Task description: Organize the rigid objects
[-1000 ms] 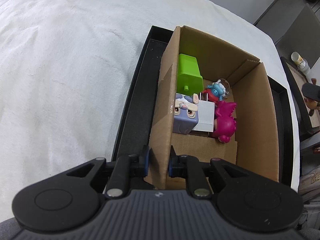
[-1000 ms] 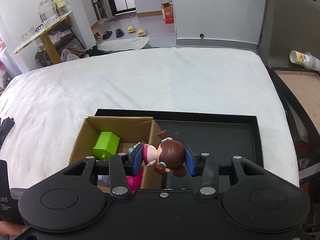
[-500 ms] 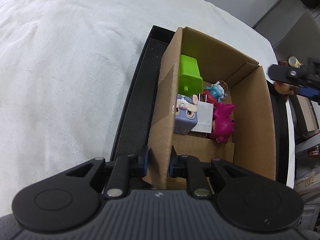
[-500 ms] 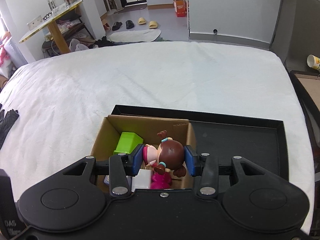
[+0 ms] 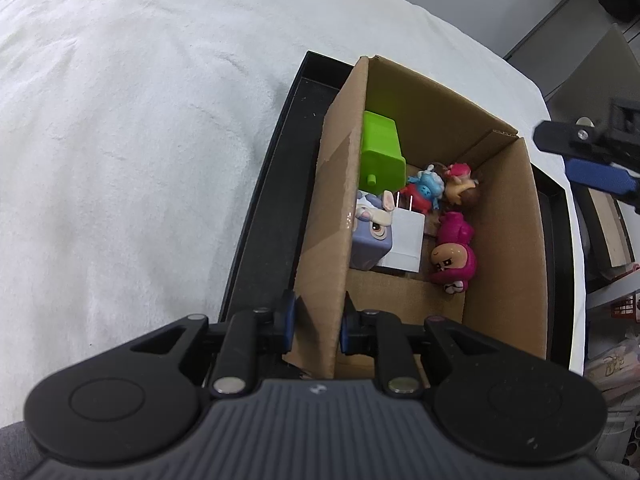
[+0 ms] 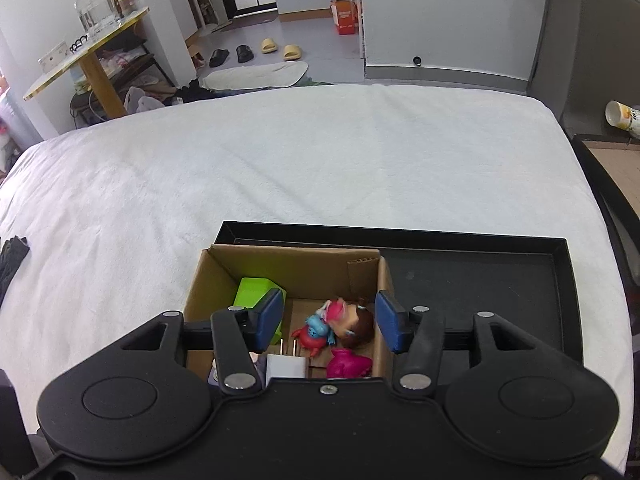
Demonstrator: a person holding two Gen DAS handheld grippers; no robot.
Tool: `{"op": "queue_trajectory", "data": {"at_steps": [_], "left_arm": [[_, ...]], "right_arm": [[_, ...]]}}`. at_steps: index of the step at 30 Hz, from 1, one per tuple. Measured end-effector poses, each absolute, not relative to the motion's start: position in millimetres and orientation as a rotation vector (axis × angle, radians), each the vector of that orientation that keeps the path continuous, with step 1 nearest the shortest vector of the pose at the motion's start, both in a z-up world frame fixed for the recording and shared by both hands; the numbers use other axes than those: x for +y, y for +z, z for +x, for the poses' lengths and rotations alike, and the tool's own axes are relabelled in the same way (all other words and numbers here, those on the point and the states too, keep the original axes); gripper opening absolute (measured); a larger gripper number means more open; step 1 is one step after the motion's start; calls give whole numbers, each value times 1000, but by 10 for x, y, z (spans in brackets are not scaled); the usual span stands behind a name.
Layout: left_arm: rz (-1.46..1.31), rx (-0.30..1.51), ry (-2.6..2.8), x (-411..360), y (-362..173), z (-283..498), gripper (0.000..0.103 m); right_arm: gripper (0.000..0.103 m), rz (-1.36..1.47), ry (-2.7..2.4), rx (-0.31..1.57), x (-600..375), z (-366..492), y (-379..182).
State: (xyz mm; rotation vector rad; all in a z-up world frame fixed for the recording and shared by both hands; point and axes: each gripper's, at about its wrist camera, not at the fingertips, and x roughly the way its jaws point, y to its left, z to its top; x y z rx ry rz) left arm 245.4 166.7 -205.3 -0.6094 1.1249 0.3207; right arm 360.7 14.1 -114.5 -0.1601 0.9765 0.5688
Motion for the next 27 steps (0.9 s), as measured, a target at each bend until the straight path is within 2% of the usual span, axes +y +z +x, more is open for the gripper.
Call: {"op": "queue_trajectory", "data": {"at_steps": [8, 14, 16, 19, 23, 25, 27], "left_arm": [[-598, 1133, 318, 1656, -2000, 2484, 19], [-596, 1105, 314, 1652, -1777, 2446, 19], [-580, 1101, 316, 1632, -1701, 2418, 20], [-567, 1086, 319, 1606, -1583, 2360, 24], [-542, 1057, 324, 1552, -1418, 2270, 39], [-529, 1042, 323, 1522, -1329, 2218, 41], [-521, 1033, 322, 1492, -1254, 2173, 46]], "right_arm": [[59, -123, 550, 979, -33, 3557, -1065], [68, -91, 538, 972, -172, 3480, -989], [75, -80, 540, 967, -209, 3439, -953], [81, -62, 545, 957, -279, 3384, -903], [87, -56, 541, 951, -348, 3304, -847], [93, -55, 533, 945, -386, 3258, -817], [94, -49, 533, 946, -429, 3221, -789]]}}
